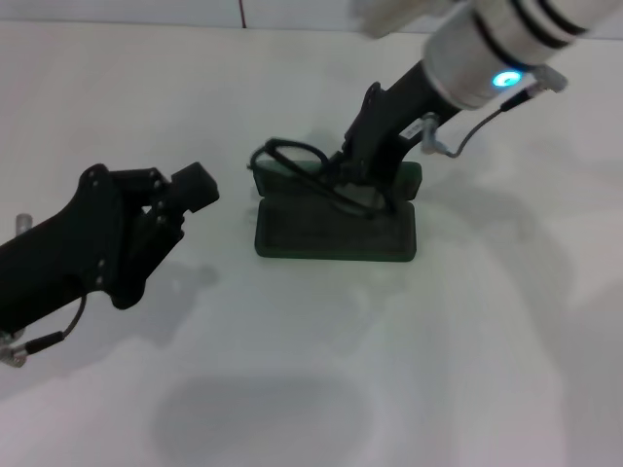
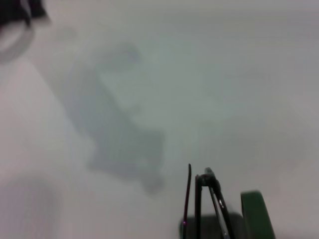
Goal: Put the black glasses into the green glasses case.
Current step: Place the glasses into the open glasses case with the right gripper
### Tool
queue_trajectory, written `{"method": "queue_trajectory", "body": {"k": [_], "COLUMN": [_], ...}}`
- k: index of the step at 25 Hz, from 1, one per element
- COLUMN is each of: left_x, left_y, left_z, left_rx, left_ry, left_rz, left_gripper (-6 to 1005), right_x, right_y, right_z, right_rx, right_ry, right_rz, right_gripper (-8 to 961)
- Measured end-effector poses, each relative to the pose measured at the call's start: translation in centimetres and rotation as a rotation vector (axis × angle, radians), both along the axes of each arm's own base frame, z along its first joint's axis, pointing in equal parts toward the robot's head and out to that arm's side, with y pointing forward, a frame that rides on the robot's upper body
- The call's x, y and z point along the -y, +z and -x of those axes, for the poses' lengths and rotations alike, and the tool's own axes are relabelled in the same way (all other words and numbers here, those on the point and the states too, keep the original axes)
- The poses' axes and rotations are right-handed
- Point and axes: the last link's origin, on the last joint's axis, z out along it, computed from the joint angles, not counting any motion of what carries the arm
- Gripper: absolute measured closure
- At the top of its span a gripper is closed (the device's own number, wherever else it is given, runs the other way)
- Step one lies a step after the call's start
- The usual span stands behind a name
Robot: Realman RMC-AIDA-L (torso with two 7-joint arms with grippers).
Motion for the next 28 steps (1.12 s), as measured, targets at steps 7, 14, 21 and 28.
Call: {"method": "queue_trajectory", "body": {"k": [7, 14, 21, 28], "left_x": [1.1, 2.6, 3.2, 3.3], "left_y": [0.0, -0.7, -1.7, -2.4], "left_z": [1.0, 1.6, 1.4, 1.1], "left_rx": [-0.025, -0.035, -0.040, -0.042], "left_ry": [0.024, 0.045, 0.037, 0.034], "left_rz": [-0.043, -0.084, -0.084, -0.070], "left_gripper": [978, 978, 978, 978], "right_x": [-0.5, 0.0, 0.1, 0.1], "right_y": [-3.5, -4.9, -5.7, -5.7], "right_z": [2.3, 2.9, 1.5, 1.3], "right_rx": [0.234, 0.270, 0.297, 0.305], "right_ry": [0.072, 0.112, 0.116, 0.097], "right_rz": [-0.048, -0.048, -0.050, -0.055], "right_gripper": [902, 901, 901, 901]}}
